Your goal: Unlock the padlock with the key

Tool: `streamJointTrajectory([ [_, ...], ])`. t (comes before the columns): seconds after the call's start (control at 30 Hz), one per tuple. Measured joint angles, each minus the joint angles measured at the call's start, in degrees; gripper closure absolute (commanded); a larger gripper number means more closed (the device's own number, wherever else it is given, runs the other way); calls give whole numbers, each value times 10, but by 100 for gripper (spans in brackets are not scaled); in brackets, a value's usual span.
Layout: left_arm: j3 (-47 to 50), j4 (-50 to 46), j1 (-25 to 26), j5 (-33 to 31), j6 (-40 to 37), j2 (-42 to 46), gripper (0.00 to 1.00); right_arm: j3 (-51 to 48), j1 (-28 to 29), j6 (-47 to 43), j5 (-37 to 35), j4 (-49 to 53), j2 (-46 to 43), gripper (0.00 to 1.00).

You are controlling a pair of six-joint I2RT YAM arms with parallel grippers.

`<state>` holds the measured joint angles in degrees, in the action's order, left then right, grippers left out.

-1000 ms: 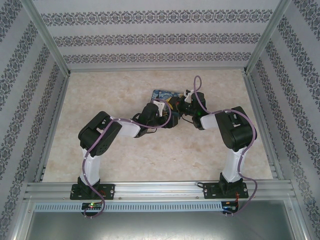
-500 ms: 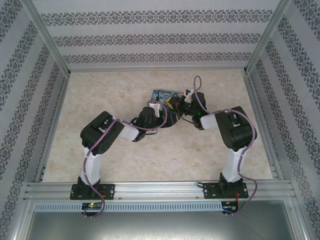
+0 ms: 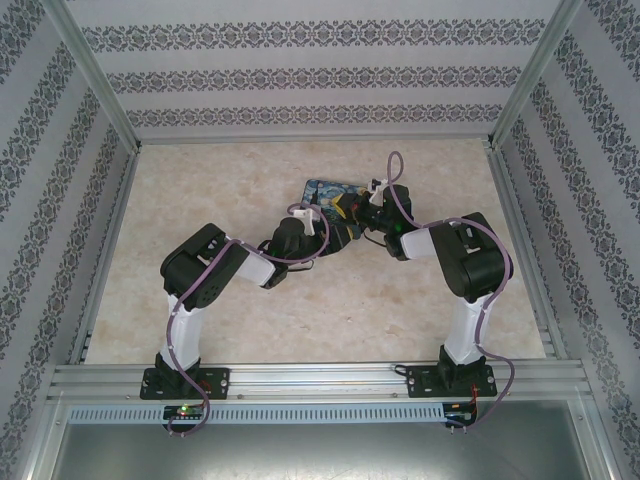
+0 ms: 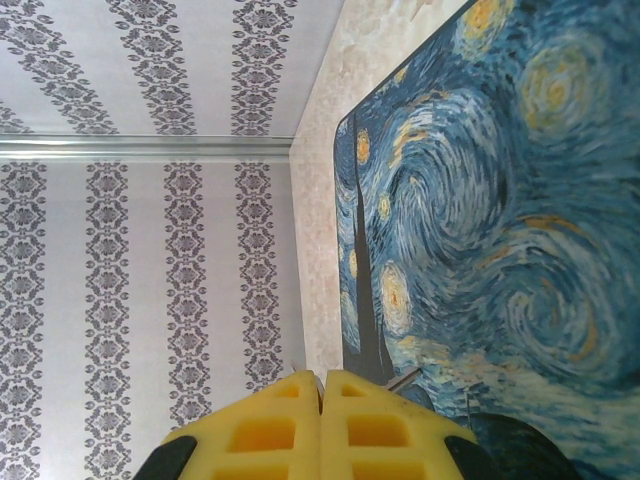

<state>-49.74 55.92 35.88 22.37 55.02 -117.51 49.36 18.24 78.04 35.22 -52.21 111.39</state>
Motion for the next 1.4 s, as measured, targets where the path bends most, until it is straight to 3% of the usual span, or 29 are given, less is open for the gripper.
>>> streamJointTrajectory([
  [0.43,2,0,0,-14,10,0,33,-1,0,0,0,-9,2,100],
  [0.67,7,-15,-1,-32,8,0,25,-1,0,1,0,-14,4,100],
  [0.83,7,-14,-1,-32,7,0,26,-1,0,1,0,-15,4,100],
  [1.4,5,-16,-7,-38,5,-13,50,-1,0,2,0,-17,5,100],
])
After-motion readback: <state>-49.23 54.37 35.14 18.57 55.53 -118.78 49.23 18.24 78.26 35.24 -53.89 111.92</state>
